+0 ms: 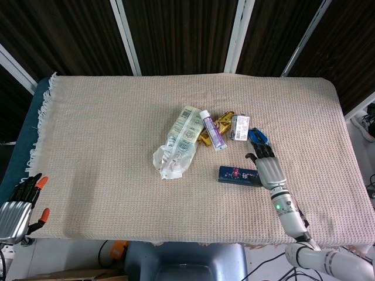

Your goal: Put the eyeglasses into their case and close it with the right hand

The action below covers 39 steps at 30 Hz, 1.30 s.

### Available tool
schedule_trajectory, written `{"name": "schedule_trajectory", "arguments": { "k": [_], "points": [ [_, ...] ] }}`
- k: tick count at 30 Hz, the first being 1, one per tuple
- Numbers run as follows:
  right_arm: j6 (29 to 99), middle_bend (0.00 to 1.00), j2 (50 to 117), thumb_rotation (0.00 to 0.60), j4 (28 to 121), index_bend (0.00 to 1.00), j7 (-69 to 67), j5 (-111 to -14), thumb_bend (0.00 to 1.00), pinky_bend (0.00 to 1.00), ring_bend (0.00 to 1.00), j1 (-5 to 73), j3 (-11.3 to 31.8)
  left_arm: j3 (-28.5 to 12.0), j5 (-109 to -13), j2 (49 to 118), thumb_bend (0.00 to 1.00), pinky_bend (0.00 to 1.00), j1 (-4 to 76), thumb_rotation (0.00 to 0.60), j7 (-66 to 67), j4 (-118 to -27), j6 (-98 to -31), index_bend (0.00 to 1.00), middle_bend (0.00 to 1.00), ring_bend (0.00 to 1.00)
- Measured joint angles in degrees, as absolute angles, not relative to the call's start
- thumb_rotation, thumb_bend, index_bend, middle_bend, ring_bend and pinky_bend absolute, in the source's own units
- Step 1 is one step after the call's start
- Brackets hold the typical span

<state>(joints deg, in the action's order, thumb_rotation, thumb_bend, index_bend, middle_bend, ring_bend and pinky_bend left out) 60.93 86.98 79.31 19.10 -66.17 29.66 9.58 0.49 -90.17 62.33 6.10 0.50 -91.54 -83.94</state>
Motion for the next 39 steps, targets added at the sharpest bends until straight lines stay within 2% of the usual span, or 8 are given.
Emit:
{"name": "schedule_trajectory", "arguments": {
  "k": [8, 23, 39],
  "points": [
    [58.5, 0.06, 82.3, 0.6, 85.9, 0.37, 20.8, -65.6, 0.36, 0.0, 0.0, 29.7, 8.0, 0.6, -90.4, 62.4, 0.4, 0.13, 6.2, 0.6, 0.9, -91.6, -83.9, 0.0, 0.0, 0.0],
    [56.0, 0.06, 85.8, 0.6, 84.5, 0.41, 27.0, -58.5, 0.36, 0.0, 0.0, 32.8, 8.1, 0.4, -90.2, 62.4, 0.41, 0.14, 6.1, 0.6, 1.2, -91.5, -84.2, 0.0, 0.0, 0.0],
    [57.3, 0.07, 86.9, 0.6, 84.2, 0.56, 27.7, -58.0, 0.36, 0.0, 0.0, 33.5, 7.5, 0.6, -90.4, 62.4, 0.41, 0.14, 5.9, 0.6, 1.5, -91.6, -84.5, 0.0, 0.0, 0.0]
  ]
}}
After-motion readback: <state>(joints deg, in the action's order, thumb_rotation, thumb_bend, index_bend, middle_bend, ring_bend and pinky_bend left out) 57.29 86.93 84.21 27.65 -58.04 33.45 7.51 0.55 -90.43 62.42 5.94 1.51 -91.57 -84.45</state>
